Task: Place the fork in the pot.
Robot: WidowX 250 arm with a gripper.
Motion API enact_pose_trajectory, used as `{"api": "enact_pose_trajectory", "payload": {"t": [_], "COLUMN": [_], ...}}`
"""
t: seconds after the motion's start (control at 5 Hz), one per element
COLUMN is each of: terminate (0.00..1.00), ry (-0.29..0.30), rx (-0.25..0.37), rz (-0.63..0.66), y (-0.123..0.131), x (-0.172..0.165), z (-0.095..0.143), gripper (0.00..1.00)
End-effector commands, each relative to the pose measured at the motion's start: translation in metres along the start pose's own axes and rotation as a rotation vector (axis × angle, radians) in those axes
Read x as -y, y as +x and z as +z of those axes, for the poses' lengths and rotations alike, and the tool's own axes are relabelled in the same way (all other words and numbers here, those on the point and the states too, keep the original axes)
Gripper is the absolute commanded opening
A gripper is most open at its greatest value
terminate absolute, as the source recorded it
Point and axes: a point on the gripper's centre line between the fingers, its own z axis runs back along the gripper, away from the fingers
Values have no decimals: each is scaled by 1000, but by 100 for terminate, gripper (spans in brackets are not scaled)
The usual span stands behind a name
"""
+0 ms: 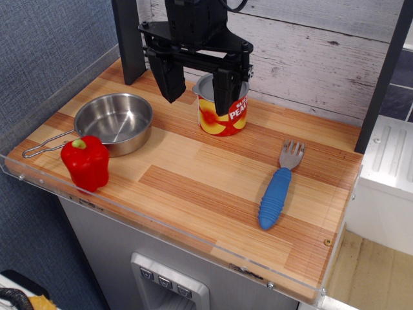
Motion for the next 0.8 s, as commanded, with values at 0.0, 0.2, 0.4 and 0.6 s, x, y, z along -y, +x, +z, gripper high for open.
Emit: {"api": "enact_pose_trajectory", "payload": {"t": [0.0, 0.2, 0.4, 0.6], "terminate": [0, 0, 0, 0], "ry": [0, 30, -5, -23], "rx": [0, -24, -9, -8], "rz": [0, -57, -86, -134], "y": [0, 0, 6, 8], "x": [0, 22, 45, 62], "z": [0, -22, -45, -73], "gripper": [100, 100, 100, 100]}}
